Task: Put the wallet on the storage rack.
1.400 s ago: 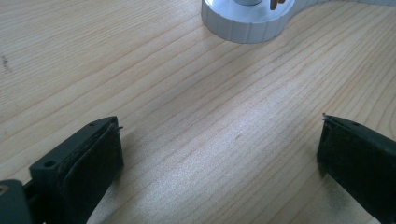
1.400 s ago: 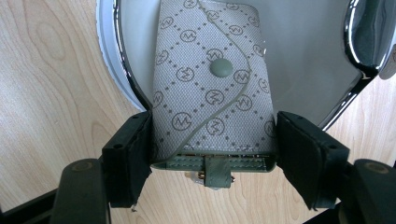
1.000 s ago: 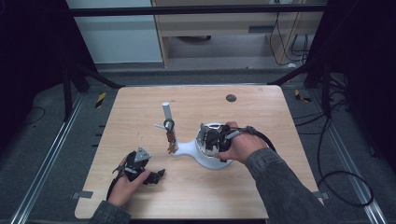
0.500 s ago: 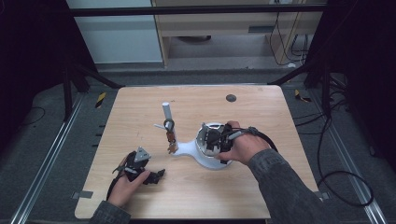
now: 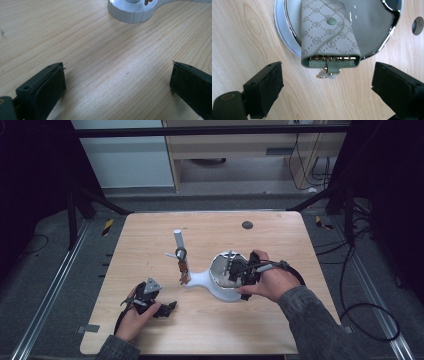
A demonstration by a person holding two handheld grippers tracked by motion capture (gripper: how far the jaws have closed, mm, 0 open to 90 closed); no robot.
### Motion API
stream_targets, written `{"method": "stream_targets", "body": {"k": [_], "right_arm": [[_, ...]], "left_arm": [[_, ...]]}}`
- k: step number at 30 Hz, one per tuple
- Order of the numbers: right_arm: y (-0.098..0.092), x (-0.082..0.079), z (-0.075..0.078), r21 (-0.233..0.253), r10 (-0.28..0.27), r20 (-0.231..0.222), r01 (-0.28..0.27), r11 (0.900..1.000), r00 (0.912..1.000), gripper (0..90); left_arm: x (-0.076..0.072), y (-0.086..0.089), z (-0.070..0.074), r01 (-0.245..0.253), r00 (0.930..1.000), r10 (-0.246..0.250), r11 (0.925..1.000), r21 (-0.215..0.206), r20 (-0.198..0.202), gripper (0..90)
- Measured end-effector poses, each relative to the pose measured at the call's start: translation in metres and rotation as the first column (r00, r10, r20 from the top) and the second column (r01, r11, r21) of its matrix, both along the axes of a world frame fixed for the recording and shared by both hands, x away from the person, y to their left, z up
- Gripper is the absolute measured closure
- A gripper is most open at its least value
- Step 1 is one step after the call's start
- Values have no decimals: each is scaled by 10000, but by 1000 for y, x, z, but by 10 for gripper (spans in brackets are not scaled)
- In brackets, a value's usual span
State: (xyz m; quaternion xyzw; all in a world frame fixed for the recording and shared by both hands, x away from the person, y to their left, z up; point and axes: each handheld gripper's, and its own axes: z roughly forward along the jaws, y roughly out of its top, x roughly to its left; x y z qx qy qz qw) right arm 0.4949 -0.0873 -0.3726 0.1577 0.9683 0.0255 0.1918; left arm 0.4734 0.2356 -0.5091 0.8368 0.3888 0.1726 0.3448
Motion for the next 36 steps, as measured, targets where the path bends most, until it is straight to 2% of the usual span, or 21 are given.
{"method": "stream_targets", "body": {"k": [11,15,18,25,36], "right_arm": [[-26,-8,11,745,-249,356,222,9970,9991,85],[-38,-10,14,1011,-538,478,488,9937,9974,82],[-50,-12,15,1346,-825,513,750,9881,9953,82],[-75,-13,16,1605,-1362,622,1248,9791,9887,80],[-97,-12,14,2114,-1965,709,1778,9611,9779,74]], "left_arm": [[0,0,0,-14,10000,14,10000,-11,-6,0],[0,0,0,-7,10000,7,10000,-37,-6,0],[0,0,0,12,10000,-12,10000,-13,-20,0],[0,0,0,2,10000,-2,10000,10,-28,0],[0,0,0,4,10000,-4,10000,-3,-16,0]]}}
